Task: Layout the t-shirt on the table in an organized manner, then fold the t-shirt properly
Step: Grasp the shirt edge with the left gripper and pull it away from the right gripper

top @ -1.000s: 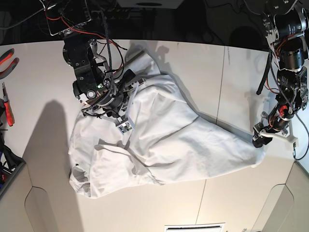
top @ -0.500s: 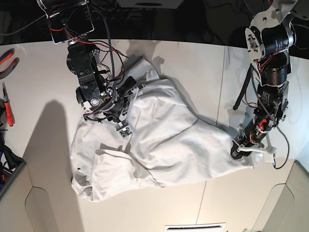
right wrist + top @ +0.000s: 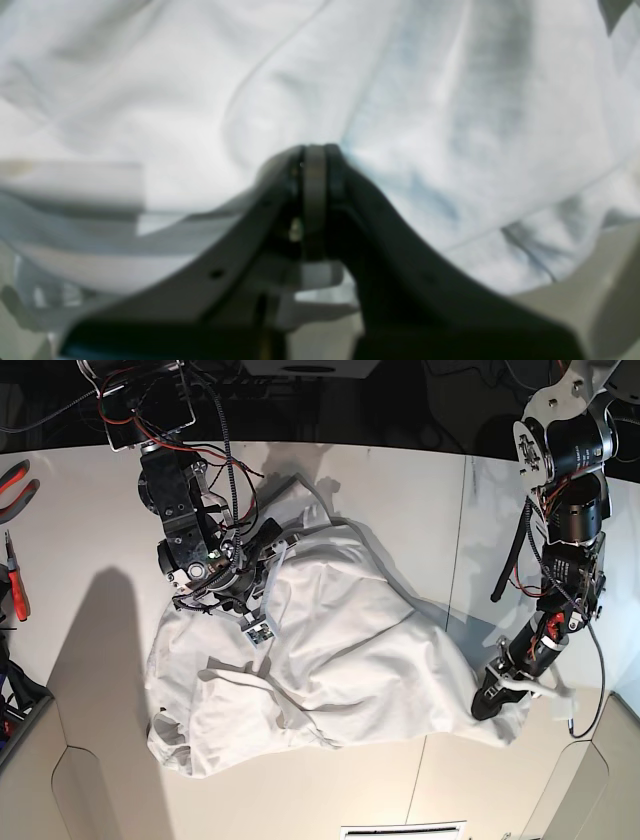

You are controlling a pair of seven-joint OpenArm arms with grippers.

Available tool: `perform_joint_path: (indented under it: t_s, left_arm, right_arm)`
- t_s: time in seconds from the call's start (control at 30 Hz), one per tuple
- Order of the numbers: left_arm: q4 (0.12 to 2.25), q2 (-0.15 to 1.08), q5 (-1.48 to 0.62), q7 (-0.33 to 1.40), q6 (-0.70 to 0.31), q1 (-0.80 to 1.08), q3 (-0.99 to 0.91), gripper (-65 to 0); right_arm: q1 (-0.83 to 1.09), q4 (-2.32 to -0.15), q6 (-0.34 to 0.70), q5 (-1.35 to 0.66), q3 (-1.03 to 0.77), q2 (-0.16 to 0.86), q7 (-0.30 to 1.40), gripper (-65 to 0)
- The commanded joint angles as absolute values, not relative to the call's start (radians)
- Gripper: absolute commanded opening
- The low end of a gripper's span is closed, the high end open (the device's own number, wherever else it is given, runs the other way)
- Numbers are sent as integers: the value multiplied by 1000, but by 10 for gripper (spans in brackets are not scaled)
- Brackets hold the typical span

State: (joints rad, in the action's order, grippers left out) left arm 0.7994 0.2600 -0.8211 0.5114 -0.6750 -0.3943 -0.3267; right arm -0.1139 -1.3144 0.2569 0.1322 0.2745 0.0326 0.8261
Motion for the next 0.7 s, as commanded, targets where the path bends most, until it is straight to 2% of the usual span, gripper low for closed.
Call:
perform_joint_path:
  t_s: [0.0, 0.23, 0.4, 0.43, 0.5, 0.53, 0.67]
  left_arm:
    - [846, 257, -869, 527, -698, -430, -302, -650]
    - [1074, 165, -888, 581, -698, -432, -1, -650]
    - [1121, 64, -723, 496, -698, -435, 196, -650]
    - [1120, 47, -677, 486, -698, -435, 228, -629]
    - [1120, 21, -615, 474, -698, -435, 283, -426]
    - [1120, 12, -606, 475, -698, -435, 305, -374]
    - [1134, 9, -611, 480, -698, -450, 341, -363]
  right_arm:
    - [-110, -1305, 257, 139, 273, 32, 863, -650]
    - [-110, -1305, 257, 139, 273, 33, 864, -650]
    - [-110, -1305, 257, 139, 273, 33, 864, -650]
    - [-110, -1305, 257, 139, 273, 33, 864, -650]
    - [-110, -1305, 257, 139, 273, 33, 864, -650]
    - [-110, -1305, 257, 139, 273, 33, 864, -650]
    - [-110, -1305, 257, 139, 273, 33, 864, -650]
